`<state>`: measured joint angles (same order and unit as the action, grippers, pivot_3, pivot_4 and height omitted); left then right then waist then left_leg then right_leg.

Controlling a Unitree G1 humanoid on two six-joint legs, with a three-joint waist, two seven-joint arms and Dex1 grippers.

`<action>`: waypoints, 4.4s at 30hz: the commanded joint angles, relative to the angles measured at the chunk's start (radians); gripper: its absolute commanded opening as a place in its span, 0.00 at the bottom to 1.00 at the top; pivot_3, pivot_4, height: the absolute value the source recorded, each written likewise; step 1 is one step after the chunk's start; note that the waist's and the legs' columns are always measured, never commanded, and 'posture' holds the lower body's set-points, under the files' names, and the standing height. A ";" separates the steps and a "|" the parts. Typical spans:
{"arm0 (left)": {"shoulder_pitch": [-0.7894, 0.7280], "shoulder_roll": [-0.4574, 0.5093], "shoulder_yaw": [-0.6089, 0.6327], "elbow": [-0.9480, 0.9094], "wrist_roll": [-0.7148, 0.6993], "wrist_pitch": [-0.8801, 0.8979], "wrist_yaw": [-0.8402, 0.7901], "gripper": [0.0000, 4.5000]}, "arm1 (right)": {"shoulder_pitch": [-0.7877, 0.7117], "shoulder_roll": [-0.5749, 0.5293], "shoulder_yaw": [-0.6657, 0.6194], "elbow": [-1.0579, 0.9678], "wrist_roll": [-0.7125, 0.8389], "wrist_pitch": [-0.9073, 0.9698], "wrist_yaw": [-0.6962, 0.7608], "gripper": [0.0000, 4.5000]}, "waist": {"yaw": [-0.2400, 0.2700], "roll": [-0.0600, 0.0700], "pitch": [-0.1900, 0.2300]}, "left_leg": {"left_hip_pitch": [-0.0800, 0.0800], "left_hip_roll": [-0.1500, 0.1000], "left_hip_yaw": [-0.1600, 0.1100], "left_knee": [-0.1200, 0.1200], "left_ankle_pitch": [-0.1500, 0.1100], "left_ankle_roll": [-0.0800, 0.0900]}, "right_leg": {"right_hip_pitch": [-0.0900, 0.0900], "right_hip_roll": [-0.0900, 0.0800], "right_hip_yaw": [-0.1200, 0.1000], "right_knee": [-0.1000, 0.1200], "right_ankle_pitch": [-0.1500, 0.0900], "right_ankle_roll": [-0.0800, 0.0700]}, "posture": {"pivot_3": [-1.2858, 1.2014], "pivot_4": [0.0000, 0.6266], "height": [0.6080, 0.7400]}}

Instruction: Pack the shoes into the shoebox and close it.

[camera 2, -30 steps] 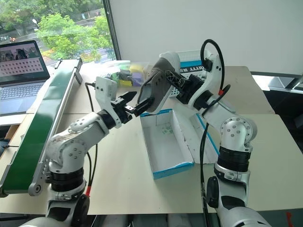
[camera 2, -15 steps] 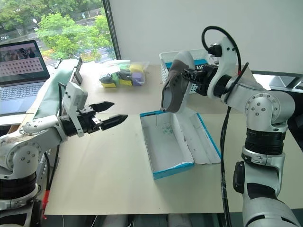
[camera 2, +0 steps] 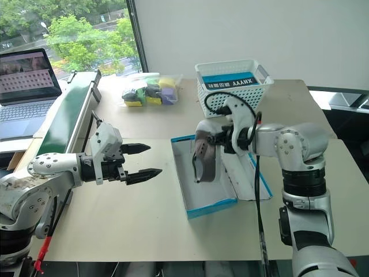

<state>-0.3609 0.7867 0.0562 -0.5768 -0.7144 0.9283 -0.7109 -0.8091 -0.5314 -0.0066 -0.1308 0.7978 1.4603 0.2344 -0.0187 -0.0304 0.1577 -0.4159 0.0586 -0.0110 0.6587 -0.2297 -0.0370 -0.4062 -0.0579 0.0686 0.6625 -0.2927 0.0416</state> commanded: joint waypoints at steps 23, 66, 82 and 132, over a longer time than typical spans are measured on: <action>0.000 -0.043 0.012 -0.098 -0.049 0.006 0.087 1.00 | 0.076 -0.104 0.393 -0.053 -0.452 -0.316 0.195 0.90 | 0.002 0.000 0.000 | 0.001 0.000 0.000 0.001 0.000 0.000 | 0.001 0.000 0.000 0.001 0.000 0.000 | 0.52 0.24 1.00; -0.059 -0.335 0.360 0.271 0.586 -0.050 0.895 1.00 | 0.134 0.153 0.050 -0.273 -0.198 -0.509 0.427 0.99 | 0.003 0.000 0.000 | 0.000 -0.001 -0.001 0.001 0.000 0.000 | 0.000 -0.001 0.000 0.003 0.000 0.000 | 0.52 0.24 1.00; -0.310 -0.100 0.446 0.864 0.498 -0.118 0.642 1.00 | 0.164 0.127 0.045 -0.296 -0.209 -0.510 0.380 0.99 | 0.001 0.000 0.000 | 0.001 -0.002 -0.003 0.001 0.000 0.000 | 0.000 -0.001 -0.002 0.003 0.000 0.000 | 0.52 0.24 1.00; -0.435 -0.696 0.073 0.206 0.180 0.009 0.689 0.00 | -0.160 0.386 -0.471 0.039 0.175 -0.373 -0.150 1.00 | -0.006 -0.001 0.001 | -0.002 -0.005 -0.007 0.001 0.002 -0.001 | -0.001 -0.003 -0.002 0.013 0.000 0.000 | 0.52 0.24 1.00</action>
<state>-0.7749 0.1010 0.1098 -0.3217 -0.5186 0.9370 -0.0327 -0.9694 -0.1413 -0.4478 -0.0671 0.9306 1.0790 0.1102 -0.0251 -0.0311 0.1582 -0.4179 0.0537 -0.0182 0.6597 -0.2278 -0.0379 -0.4069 -0.0608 0.0665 0.6749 -0.2924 0.0417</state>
